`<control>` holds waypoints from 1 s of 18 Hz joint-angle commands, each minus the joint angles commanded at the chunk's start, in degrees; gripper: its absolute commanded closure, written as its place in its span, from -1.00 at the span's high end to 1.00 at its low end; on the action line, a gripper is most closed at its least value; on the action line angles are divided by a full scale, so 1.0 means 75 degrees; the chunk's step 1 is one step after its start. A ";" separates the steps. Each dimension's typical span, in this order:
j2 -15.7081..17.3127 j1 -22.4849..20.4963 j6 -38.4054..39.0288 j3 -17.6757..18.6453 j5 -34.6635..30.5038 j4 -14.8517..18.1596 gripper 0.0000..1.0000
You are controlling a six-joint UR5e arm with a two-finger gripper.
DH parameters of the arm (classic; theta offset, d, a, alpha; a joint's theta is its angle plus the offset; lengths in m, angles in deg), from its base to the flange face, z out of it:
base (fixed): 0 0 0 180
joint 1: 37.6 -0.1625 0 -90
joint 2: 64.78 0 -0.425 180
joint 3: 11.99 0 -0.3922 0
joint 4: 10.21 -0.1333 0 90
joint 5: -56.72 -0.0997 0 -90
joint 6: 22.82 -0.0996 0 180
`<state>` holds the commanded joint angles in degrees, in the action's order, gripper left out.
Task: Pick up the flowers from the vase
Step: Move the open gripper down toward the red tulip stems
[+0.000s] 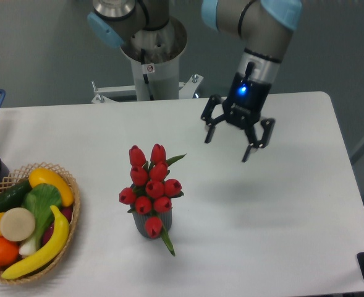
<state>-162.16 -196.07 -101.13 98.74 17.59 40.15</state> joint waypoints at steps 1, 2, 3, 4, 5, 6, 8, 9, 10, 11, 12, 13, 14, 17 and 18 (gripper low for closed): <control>0.0000 0.0012 0.0011 0.0012 0.0269 0.0011 1.00; -0.0035 0.0023 0.0035 0.0024 0.0527 0.0012 1.00; -0.0151 0.0058 0.0023 0.0024 0.0773 0.0012 1.00; -0.0257 0.0128 0.0023 0.0024 0.0926 0.0012 1.00; -0.0316 0.0187 0.0012 0.0012 0.0974 0.0000 1.00; -0.0328 0.0234 -0.0012 0.0024 0.0987 0.0000 1.00; -0.0375 0.0351 -0.0012 0.0024 0.0975 0.0000 1.00; -0.0410 0.0398 -0.0012 0.0012 0.0987 0.0000 1.00; -0.0422 0.0433 -0.0012 0.0012 0.0987 0.0000 1.00; -0.0491 0.0457 -0.0012 0.0012 0.0998 0.0000 1.00; -0.0608 0.0480 -0.0012 -0.0022 0.1022 0.0000 1.00; -0.0691 0.0527 -0.0012 -0.0069 0.1103 0.0000 1.00; -0.0703 0.0597 0.0000 -0.0081 0.1231 0.0000 1.00; -0.0855 0.0715 0.0035 -0.0105 0.1326 -0.0105 1.00; -0.0925 0.0727 0.0035 -0.0105 0.1326 -0.0164 1.00</control>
<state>-169.10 -190.62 -100.87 97.96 27.54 38.93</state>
